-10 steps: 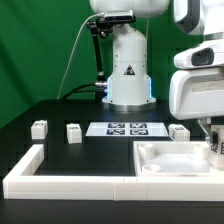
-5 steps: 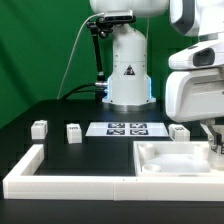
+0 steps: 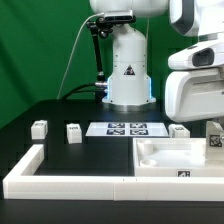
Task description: Assemble one leg
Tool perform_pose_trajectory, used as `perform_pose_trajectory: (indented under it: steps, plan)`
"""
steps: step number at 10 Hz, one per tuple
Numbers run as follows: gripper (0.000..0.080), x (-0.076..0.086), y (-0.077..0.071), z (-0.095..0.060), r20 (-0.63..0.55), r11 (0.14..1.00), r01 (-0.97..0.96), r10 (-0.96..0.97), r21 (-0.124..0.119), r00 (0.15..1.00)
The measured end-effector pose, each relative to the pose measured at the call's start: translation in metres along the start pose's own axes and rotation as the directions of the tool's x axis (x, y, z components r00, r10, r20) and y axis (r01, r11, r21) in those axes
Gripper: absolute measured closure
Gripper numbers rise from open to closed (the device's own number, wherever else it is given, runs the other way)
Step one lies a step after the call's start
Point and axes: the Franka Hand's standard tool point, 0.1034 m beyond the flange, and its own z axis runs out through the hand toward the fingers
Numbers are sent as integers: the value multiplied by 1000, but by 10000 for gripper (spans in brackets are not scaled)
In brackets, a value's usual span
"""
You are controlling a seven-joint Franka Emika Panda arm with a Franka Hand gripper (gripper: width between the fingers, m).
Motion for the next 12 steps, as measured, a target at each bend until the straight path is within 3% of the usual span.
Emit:
perform_pose_trajectory:
  steps: [5,6,7,8,10,11,12]
  plan:
    - [797,0,0,0,0,1000,0,0,0,1000]
    - [711,0,0,0,0,1000,0,0,0,1000]
    - [574,0,0,0,0,1000,0,0,0,1000]
    - [574,-3,1,1,1,1000,2,-2,-1,1000]
    - [257,-10,10,-1,9,1000,-4,4,-7,1000]
    - [257,-14,11,-2,13,1000,-8,8,-8,1000]
    - [169,-16,12,0,17,1000,-10,10,-8,1000]
